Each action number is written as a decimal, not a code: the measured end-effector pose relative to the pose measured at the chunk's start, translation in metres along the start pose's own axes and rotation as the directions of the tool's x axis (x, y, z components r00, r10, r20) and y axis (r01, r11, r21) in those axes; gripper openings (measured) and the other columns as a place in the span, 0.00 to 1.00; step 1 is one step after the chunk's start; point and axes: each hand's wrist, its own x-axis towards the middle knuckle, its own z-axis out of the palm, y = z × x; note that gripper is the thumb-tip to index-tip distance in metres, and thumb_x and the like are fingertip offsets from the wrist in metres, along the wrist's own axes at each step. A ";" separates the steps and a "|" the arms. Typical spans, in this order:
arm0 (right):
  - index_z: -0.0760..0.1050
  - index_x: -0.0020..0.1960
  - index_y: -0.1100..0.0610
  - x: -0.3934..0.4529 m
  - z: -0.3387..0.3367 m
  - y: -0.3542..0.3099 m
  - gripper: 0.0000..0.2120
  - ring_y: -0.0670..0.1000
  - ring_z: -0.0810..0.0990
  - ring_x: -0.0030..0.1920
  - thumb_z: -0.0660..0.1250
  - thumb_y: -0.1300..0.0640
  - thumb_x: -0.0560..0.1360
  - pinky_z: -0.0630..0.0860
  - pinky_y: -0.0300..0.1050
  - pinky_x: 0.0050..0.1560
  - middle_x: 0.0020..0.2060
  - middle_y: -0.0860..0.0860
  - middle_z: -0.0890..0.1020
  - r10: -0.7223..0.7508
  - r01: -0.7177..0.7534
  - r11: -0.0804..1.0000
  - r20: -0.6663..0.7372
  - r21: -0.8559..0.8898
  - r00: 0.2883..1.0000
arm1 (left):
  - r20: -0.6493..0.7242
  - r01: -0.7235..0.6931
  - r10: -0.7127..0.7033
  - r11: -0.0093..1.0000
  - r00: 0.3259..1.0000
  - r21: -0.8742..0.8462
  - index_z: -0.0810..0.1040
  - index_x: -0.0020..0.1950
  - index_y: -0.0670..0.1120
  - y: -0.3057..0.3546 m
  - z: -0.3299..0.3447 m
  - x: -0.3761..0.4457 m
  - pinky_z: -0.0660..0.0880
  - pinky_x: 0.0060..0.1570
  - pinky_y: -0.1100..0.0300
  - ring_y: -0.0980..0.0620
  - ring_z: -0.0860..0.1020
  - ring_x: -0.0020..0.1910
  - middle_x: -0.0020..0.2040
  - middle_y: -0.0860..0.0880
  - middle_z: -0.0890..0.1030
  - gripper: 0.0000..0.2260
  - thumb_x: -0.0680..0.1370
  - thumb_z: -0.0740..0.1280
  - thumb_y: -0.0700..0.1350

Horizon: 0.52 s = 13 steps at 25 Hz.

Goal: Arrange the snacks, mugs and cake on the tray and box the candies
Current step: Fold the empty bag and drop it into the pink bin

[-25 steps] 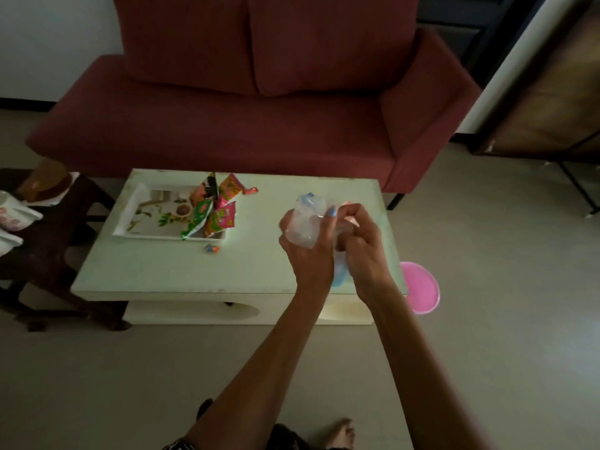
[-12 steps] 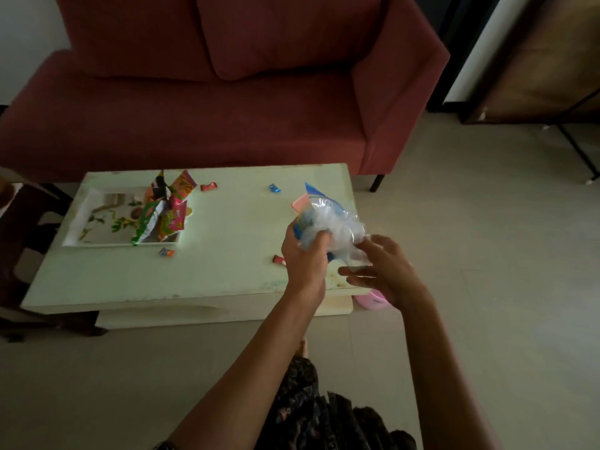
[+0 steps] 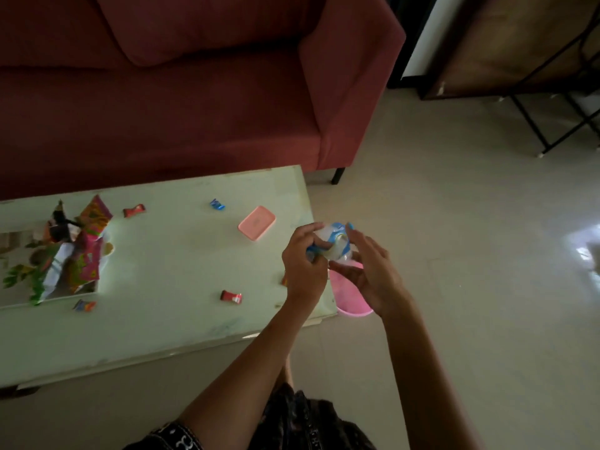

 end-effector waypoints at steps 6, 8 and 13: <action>0.73 0.47 0.60 0.064 -0.034 0.015 0.10 0.58 0.86 0.36 0.72 0.65 0.70 0.81 0.44 0.34 0.46 0.65 0.82 0.084 -0.086 0.996 -0.272 0.004 0.959 | 0.296 0.005 -0.038 0.994 0.954 0.111 0.78 0.46 0.36 -0.052 0.043 0.024 0.72 0.58 0.71 0.52 0.73 0.61 0.61 0.41 0.76 0.12 0.69 0.60 0.26; 0.71 0.50 0.58 0.089 -0.052 0.027 0.11 0.56 0.85 0.34 0.70 0.66 0.71 0.81 0.43 0.29 0.46 0.62 0.80 0.112 -0.123 0.992 -0.361 -0.007 0.926 | 0.429 0.076 -0.145 0.982 0.892 0.173 0.78 0.53 0.40 -0.078 0.060 0.027 0.70 0.57 0.75 0.52 0.70 0.64 0.64 0.44 0.72 0.16 0.70 0.61 0.27; 0.80 0.49 0.63 0.156 -0.101 0.075 0.08 0.49 0.83 0.35 0.70 0.69 0.70 0.82 0.44 0.31 0.50 0.57 0.81 0.108 -0.212 0.966 -0.518 -0.146 0.848 | 0.399 0.528 -0.512 0.846 0.761 0.077 0.70 0.57 0.51 -0.124 0.110 0.032 0.72 0.45 0.72 0.57 0.75 0.53 0.57 0.50 0.75 0.20 0.66 0.62 0.43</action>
